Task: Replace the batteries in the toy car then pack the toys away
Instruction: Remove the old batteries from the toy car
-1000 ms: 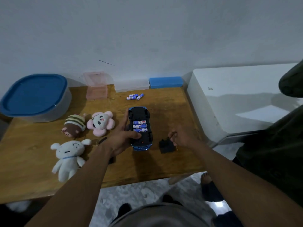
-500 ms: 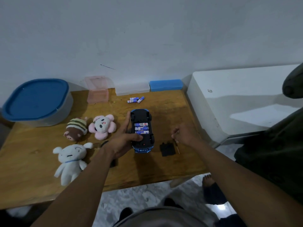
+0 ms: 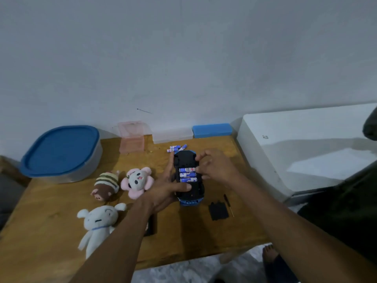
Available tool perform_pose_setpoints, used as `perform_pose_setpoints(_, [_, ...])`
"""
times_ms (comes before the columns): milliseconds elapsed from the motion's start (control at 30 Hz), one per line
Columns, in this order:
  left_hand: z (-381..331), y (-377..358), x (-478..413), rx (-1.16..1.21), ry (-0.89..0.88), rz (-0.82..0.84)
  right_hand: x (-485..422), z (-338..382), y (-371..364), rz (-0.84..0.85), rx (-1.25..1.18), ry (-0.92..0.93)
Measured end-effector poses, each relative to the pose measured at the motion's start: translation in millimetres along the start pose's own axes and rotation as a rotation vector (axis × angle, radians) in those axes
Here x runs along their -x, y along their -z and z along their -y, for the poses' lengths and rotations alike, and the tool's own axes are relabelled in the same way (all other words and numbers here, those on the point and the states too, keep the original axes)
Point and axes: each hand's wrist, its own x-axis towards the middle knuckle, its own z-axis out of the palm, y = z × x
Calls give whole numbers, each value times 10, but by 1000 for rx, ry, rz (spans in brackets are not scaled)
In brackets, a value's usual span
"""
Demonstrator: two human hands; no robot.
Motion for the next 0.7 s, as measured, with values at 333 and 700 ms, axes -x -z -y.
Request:
perform_pose_setpoints(333, [-170,44,-33,-142,5,-38,-76,99,-38,-104,146,58])
perform_pose_setpoints(700, [-95,2,-134,-164,-119,-164,-53,338,-154,-251,-178,-210])
